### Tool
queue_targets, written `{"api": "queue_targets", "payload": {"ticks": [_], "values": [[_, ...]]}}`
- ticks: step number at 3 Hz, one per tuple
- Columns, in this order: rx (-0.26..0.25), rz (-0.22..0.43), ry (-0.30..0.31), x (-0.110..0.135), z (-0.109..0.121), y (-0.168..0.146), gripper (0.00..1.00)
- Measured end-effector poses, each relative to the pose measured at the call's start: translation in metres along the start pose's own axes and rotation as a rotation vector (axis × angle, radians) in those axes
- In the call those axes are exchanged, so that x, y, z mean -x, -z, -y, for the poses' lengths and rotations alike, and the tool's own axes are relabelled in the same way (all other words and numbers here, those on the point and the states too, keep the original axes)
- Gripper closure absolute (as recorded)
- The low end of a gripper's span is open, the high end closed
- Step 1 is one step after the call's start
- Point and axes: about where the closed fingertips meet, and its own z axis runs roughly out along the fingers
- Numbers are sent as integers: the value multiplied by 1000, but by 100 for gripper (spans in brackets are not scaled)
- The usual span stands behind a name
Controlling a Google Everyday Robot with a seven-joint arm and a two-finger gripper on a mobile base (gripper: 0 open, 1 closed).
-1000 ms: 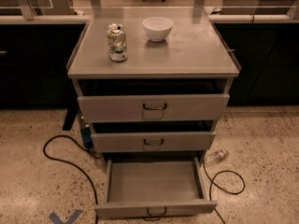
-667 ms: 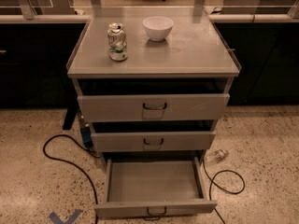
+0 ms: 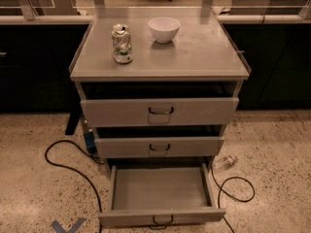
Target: Close bottom drawer
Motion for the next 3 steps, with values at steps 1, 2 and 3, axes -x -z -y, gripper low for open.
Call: {"api": "queue_targets", "payload": {"ticks": [1,2,3], "values": [[-60,162,54,102,49,10,0],[-59,161,54,102,49,10,0],[-49,187,63,118,61,-13,0]]}}
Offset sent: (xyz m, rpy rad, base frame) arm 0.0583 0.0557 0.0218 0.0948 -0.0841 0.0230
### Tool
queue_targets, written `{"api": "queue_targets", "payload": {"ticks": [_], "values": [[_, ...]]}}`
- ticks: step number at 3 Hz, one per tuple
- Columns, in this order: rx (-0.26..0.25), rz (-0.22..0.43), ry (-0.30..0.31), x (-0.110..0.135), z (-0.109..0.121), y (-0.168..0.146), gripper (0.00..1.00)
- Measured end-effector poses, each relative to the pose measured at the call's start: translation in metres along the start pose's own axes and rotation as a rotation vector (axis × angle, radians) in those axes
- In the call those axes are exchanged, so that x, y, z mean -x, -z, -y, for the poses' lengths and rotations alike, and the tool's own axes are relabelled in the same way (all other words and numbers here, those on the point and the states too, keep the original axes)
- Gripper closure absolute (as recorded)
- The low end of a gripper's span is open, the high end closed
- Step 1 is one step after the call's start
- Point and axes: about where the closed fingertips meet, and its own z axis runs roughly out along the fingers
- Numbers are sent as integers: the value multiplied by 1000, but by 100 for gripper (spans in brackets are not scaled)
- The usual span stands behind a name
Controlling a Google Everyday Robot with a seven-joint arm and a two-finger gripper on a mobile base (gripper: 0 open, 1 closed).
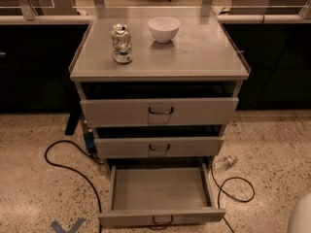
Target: Close bottom drawer
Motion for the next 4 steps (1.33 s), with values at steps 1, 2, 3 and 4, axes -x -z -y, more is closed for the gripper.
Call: {"api": "queue_targets", "payload": {"ticks": [1,2,3,4], "values": [[-72,108,50,54,42,-3,0],[-205,232,130,119,94,39,0],[-200,228,118,115,91,37,0],[-153,203,13,74,60,17,0]]}}
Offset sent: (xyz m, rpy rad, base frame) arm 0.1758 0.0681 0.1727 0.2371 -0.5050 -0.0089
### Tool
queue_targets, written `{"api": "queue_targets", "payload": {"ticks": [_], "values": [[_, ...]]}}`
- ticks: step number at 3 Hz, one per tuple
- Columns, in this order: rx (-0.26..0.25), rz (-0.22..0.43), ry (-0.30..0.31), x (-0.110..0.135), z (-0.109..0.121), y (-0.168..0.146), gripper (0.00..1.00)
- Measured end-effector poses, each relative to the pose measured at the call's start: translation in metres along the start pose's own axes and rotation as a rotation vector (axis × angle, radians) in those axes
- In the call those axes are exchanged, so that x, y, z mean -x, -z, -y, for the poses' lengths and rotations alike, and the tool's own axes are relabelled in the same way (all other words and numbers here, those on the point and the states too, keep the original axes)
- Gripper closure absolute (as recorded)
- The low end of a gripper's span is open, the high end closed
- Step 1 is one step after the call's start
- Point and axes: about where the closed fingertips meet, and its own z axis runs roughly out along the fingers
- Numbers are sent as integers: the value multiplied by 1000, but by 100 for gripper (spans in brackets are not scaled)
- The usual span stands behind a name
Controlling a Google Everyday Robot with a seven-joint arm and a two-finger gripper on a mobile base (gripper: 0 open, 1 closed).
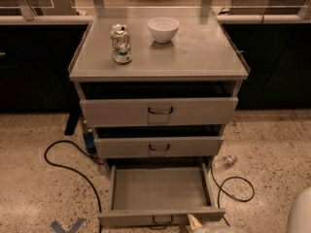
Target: Close bottom drawer
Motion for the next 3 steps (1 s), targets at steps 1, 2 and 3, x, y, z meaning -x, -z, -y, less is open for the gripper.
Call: {"api": "queue_targets", "payload": {"ticks": [1,2,3], "values": [[55,-30,-93,-41,-35,-7,0],[53,-44,-130,-54,-35,-2,0],[8,0,-107,-30,-2,-14,0]]}}
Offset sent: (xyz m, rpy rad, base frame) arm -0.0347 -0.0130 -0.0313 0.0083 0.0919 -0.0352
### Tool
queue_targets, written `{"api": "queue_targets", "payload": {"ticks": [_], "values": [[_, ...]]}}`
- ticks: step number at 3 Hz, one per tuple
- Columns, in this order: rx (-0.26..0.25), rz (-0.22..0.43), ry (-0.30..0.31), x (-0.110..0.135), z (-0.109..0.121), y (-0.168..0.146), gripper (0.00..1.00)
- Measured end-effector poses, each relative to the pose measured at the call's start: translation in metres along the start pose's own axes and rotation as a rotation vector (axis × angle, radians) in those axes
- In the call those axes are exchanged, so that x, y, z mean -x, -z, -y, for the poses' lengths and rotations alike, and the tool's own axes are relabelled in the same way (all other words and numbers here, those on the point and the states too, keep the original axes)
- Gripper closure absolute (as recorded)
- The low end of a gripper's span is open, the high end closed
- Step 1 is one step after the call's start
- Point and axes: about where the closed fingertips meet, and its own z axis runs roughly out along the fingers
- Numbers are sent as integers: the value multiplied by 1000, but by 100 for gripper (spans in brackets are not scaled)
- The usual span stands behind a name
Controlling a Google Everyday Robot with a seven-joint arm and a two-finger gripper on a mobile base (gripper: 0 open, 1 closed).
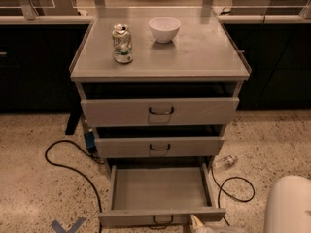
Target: Close bottom drawer
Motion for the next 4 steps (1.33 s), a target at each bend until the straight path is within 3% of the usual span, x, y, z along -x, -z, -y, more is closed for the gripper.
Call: {"api": "queue_targets", "payload": {"ticks": [1,2,3,4], "values": [[-56,84,-9,62,57,-14,0],[-39,93,-68,72,56,-21,0],[-36,93,-65,72,54,-21,0],[-1,52,-104,38,2,7,0]]}}
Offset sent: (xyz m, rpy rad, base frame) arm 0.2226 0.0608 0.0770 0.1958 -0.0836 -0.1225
